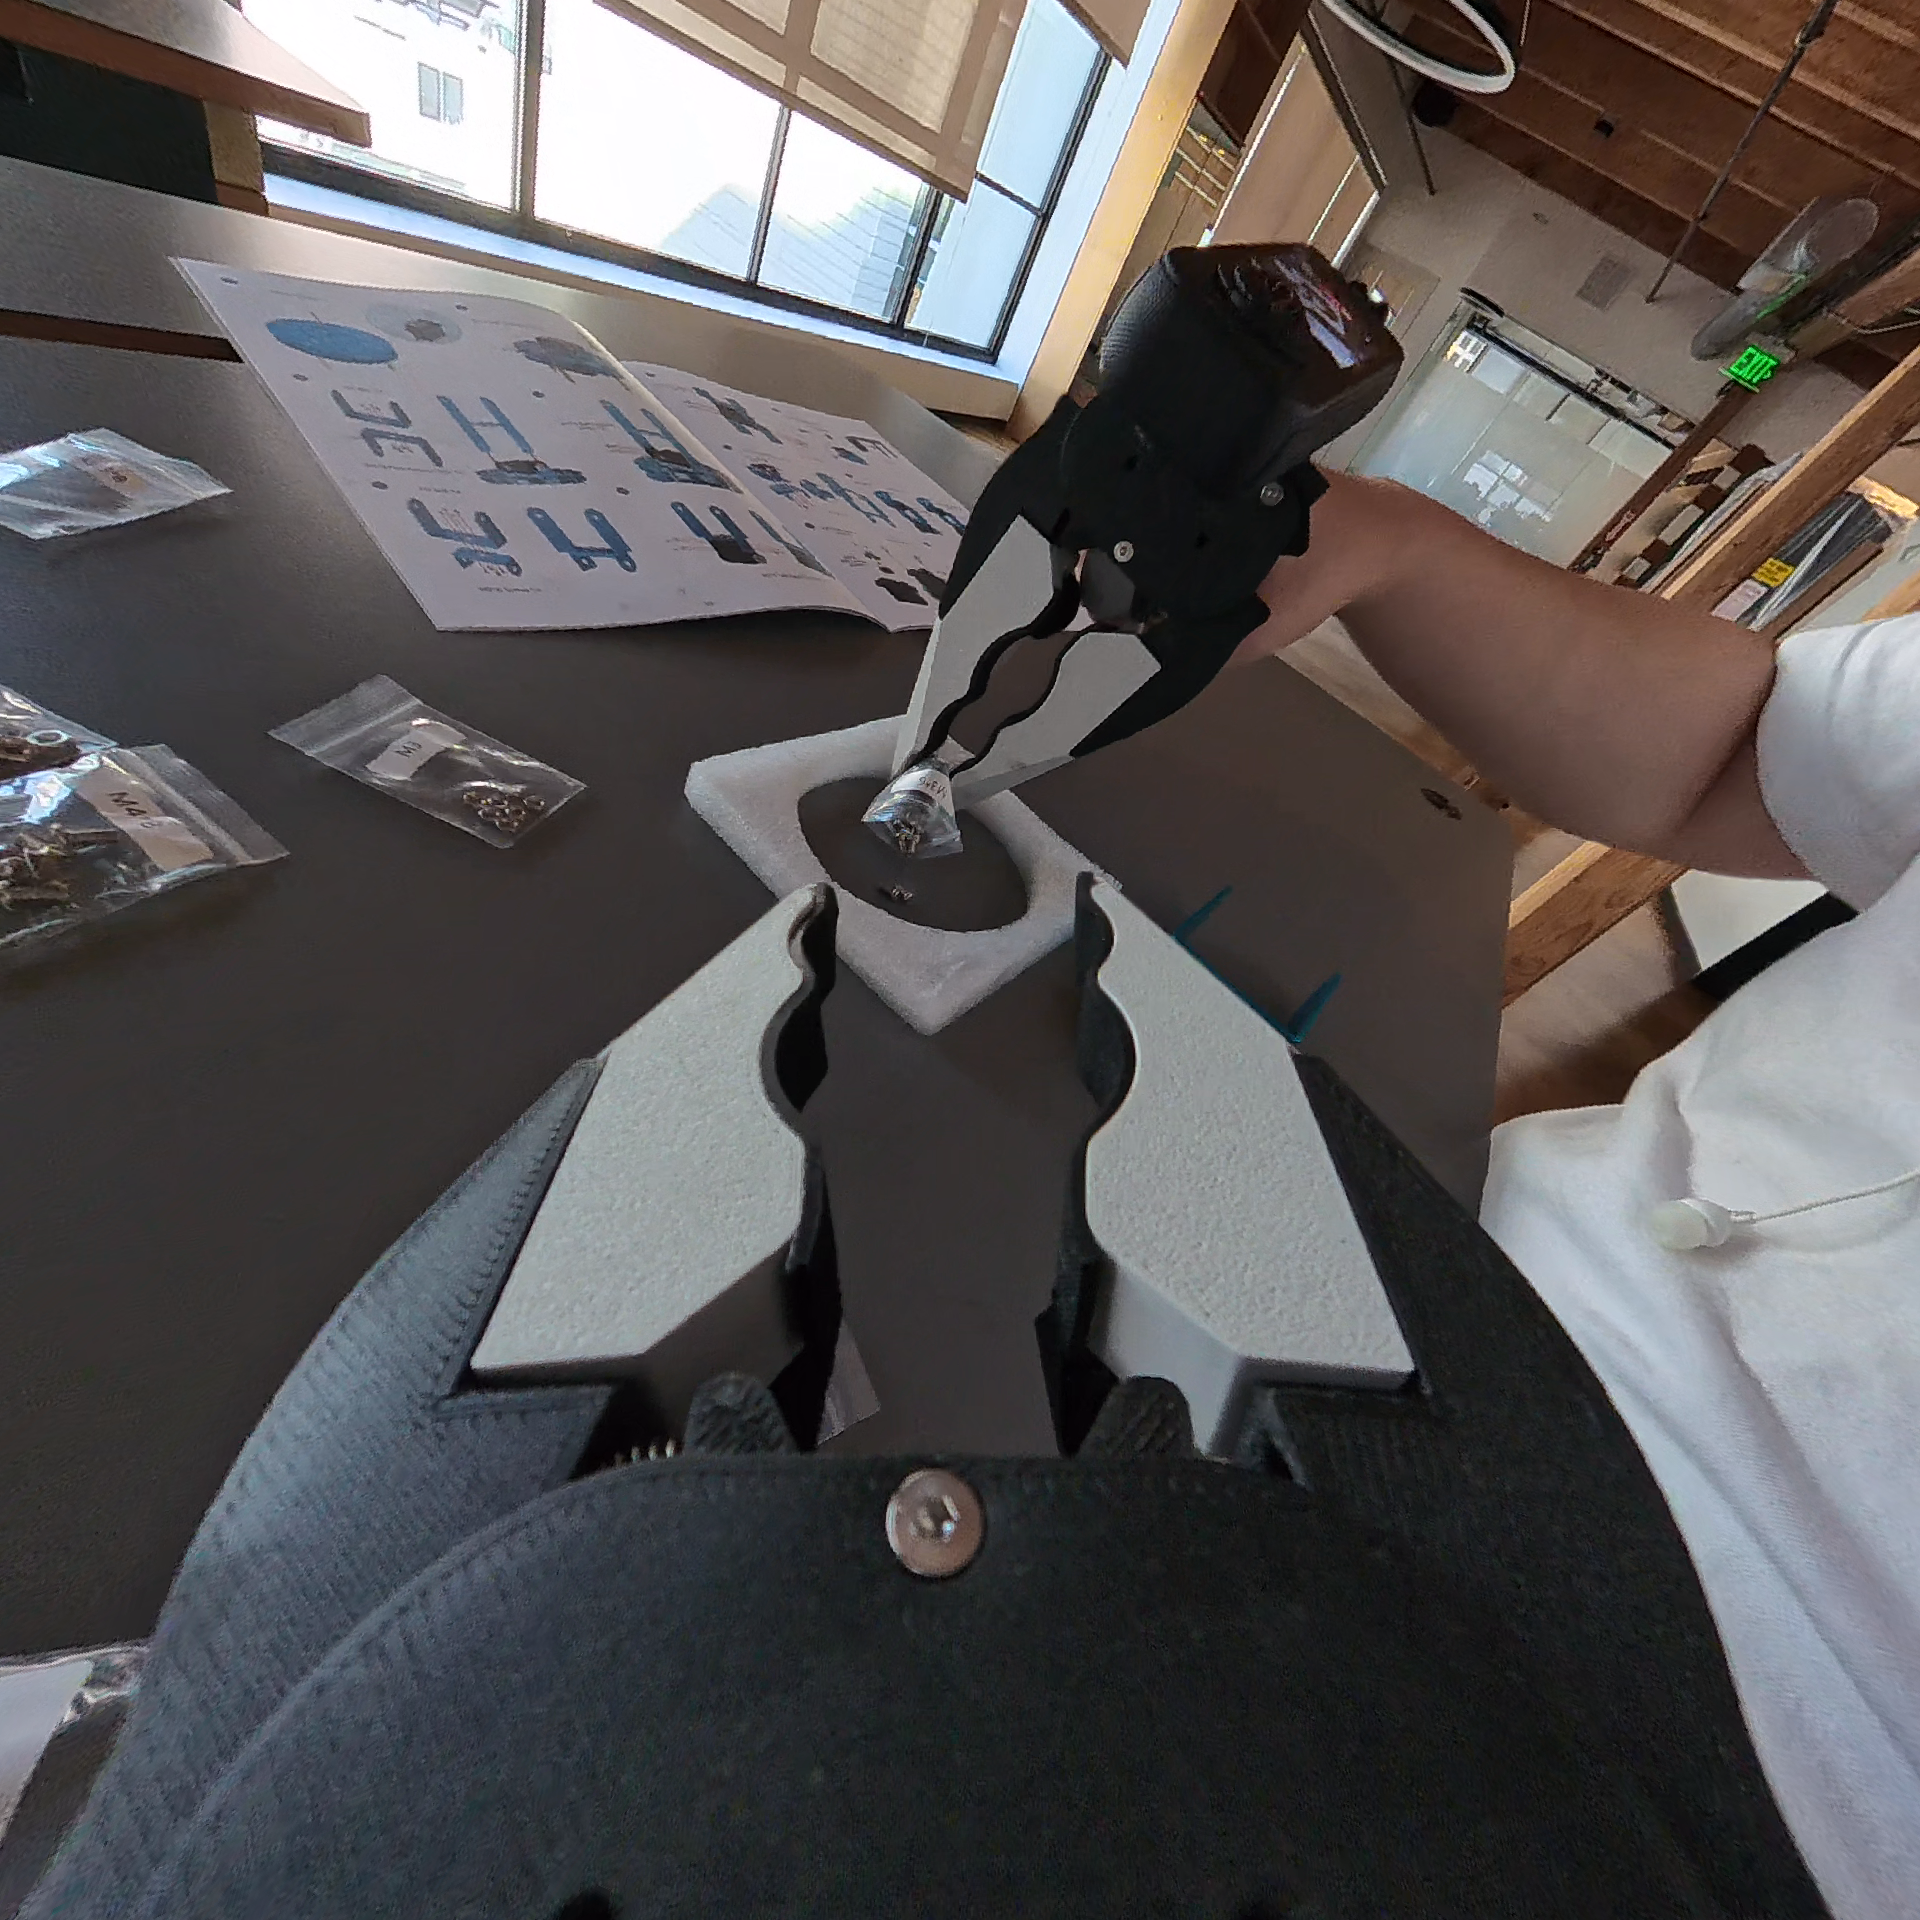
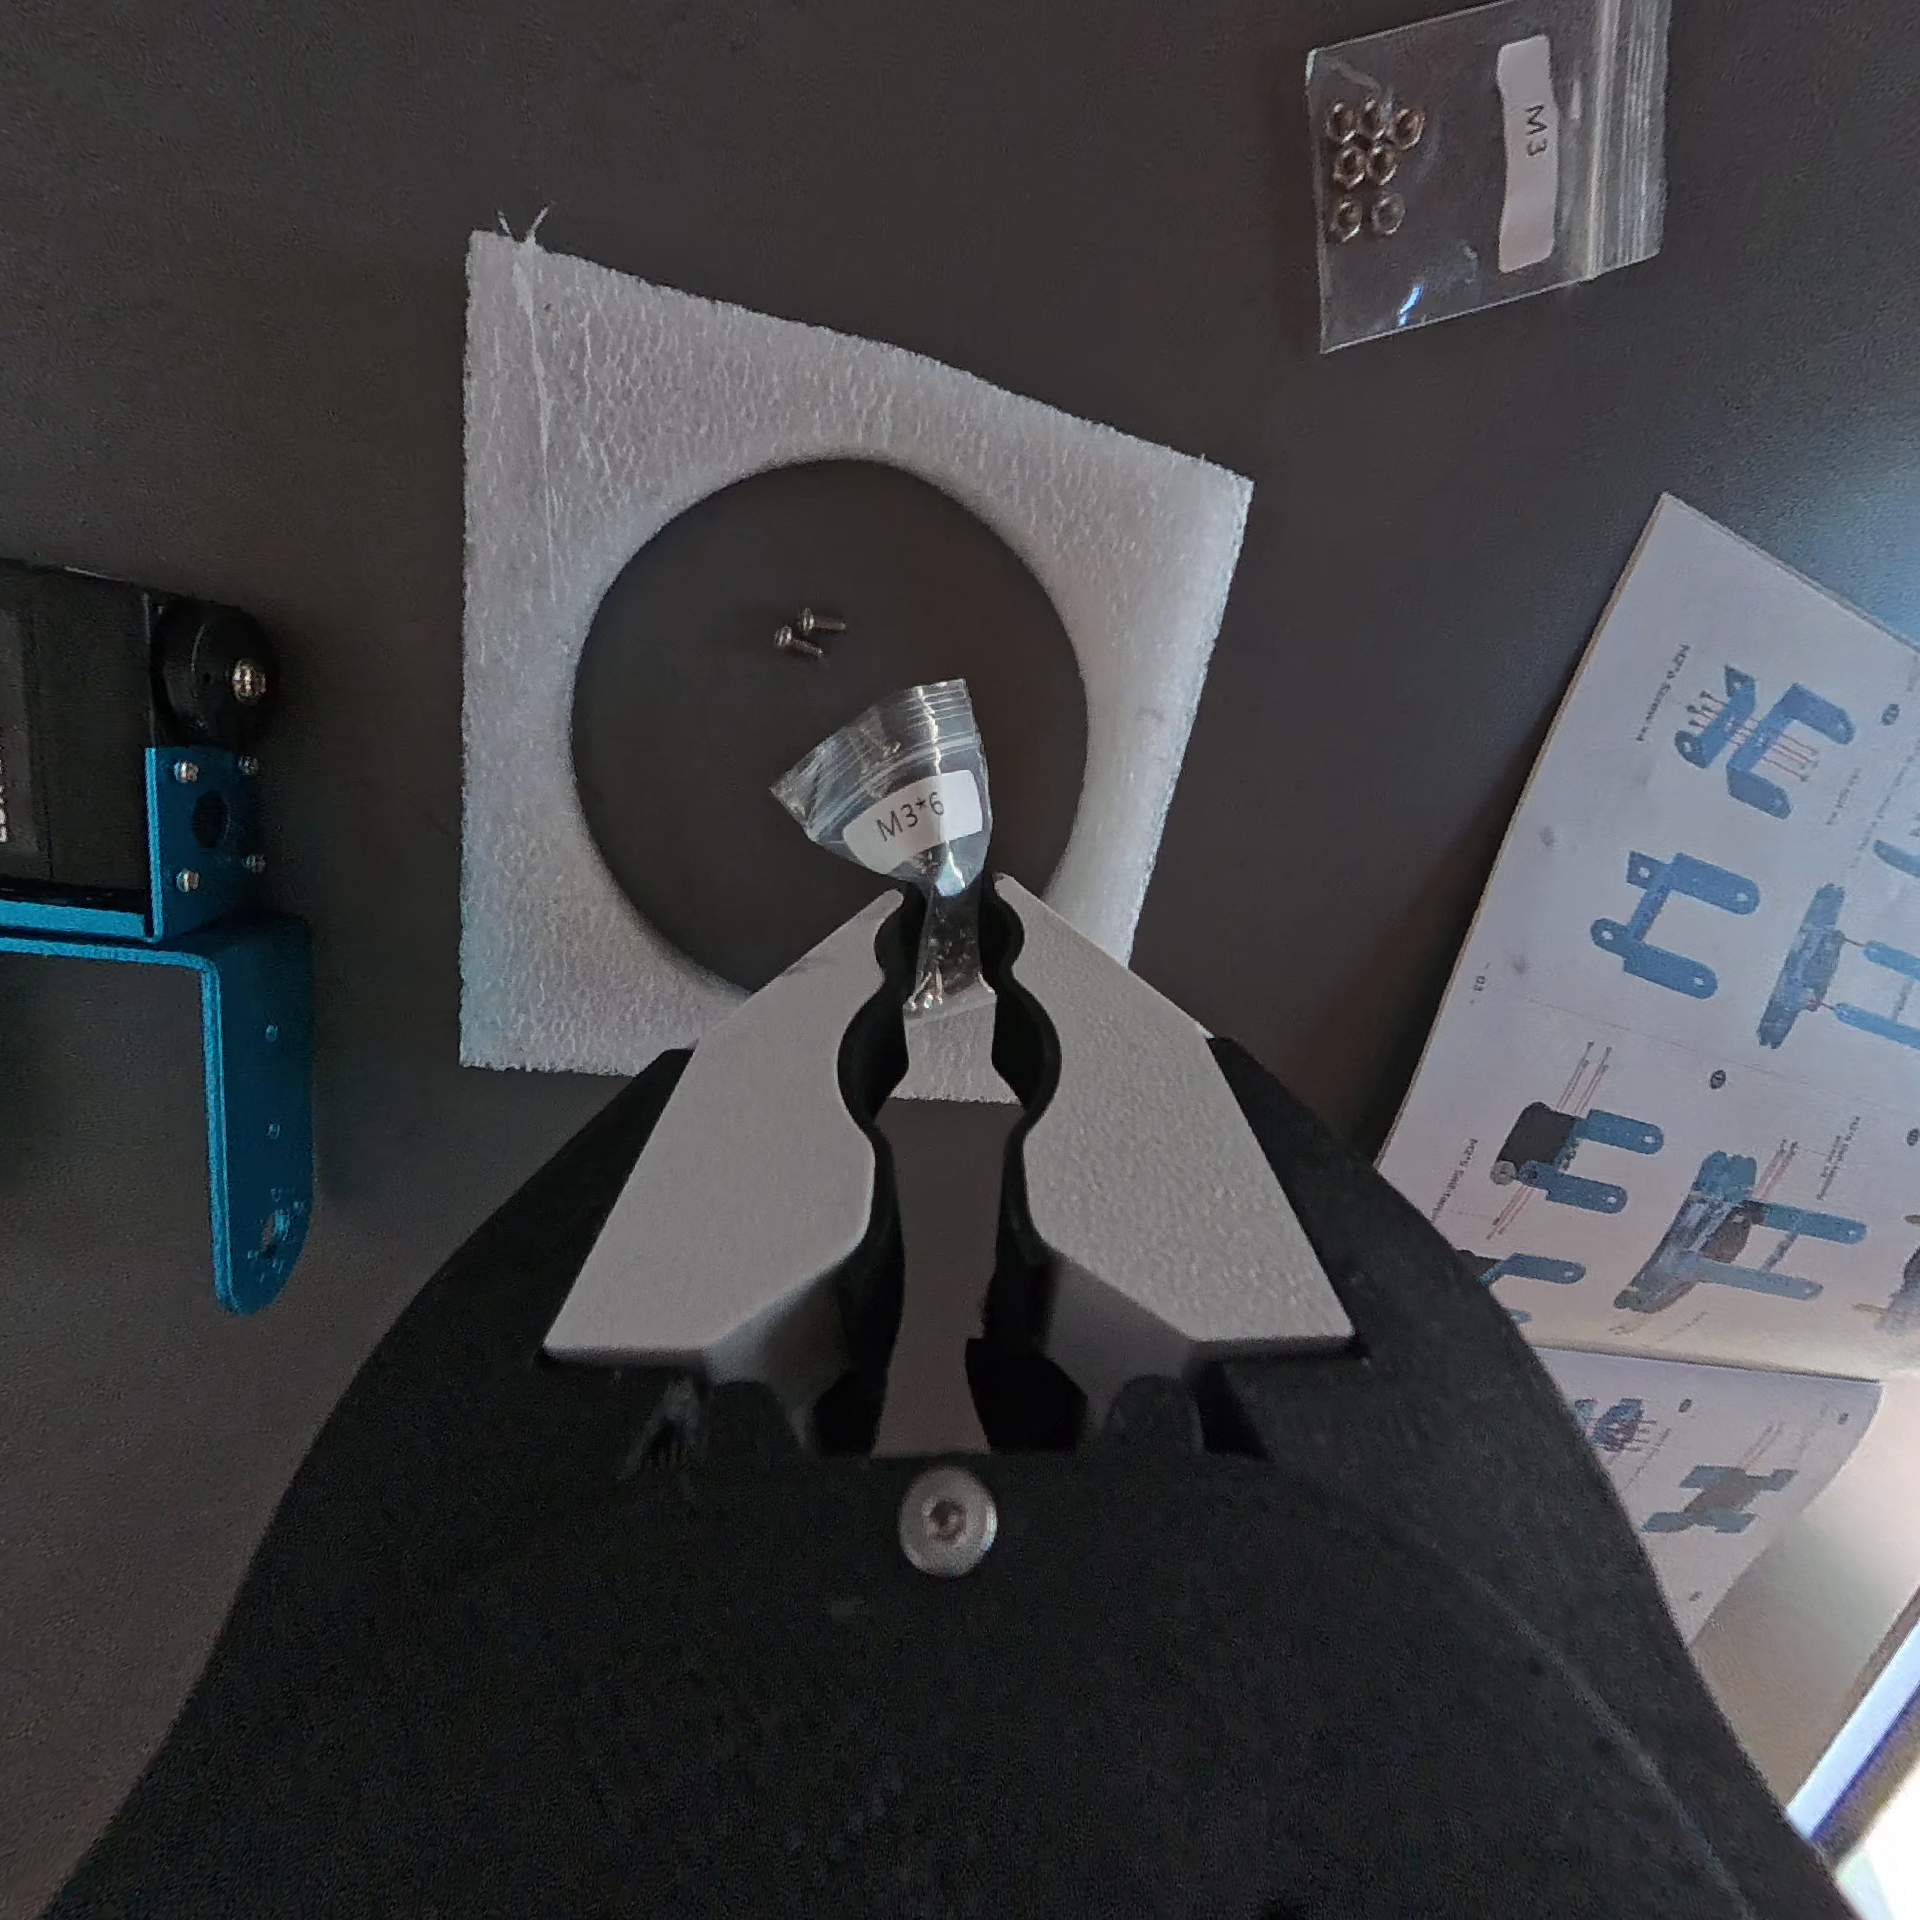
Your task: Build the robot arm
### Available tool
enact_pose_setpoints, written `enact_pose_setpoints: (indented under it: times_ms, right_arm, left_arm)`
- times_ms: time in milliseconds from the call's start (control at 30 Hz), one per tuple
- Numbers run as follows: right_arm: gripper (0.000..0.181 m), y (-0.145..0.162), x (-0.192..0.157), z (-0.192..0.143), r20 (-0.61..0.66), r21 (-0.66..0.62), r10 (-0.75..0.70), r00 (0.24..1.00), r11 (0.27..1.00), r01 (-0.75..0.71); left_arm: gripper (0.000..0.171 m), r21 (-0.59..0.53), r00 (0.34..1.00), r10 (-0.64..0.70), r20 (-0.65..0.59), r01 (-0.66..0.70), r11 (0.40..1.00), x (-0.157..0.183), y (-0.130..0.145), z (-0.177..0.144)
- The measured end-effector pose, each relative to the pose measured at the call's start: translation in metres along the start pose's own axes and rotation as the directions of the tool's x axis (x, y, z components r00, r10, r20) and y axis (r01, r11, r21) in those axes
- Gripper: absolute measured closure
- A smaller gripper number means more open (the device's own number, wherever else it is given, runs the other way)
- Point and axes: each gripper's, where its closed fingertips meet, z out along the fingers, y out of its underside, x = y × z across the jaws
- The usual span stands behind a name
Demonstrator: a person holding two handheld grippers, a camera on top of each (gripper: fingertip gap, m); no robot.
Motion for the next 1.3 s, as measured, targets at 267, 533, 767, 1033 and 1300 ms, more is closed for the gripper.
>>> enact_pose_setpoints:
  times_ms: [267,533,767,1033,1300]
  right_arm:
    - [0.171,-0.002,-0.006,0.0,0.009,0.035,0.063,0.998,0.997,-0.063]
    - [0.172,0.001,-0.008,0.0,-0.003,0.035,0.091,0.996,0.995,-0.091]
    - [0.172,0.001,-0.003,-0.004,-0.013,0.033,0.099,0.995,0.995,-0.098]
    - [0.172,0.004,-0.002,-0.004,-0.012,0.006,0.073,0.997,0.997,-0.073]
    - [0.172,0.004,-0.004,-0.001,0.002,-0.025,0.053,0.999,0.998,-0.053]
  left_arm:
    - [0.127,0.043,1.0,0.009,-0.001,-0.009,0.999,0.001,-0.004,-0.006]
    - [0.127,0.056,1.0,0.001,-0.013,0.0,0.998,0.002,-0.003,-0.007]
    - [0.127,0.032,0.999,0.032,-0.003,-0.032,0.999,0.009,-0.008,-0.007]
    - [0.126,-0.013,0.998,0.05,-0.023,-0.05,0.999,0.016,-0.004,0.007]
    - [0.125,-0.023,0.998,0.055,-0.024,-0.055,0.998,0.016,-0.004,0.011]
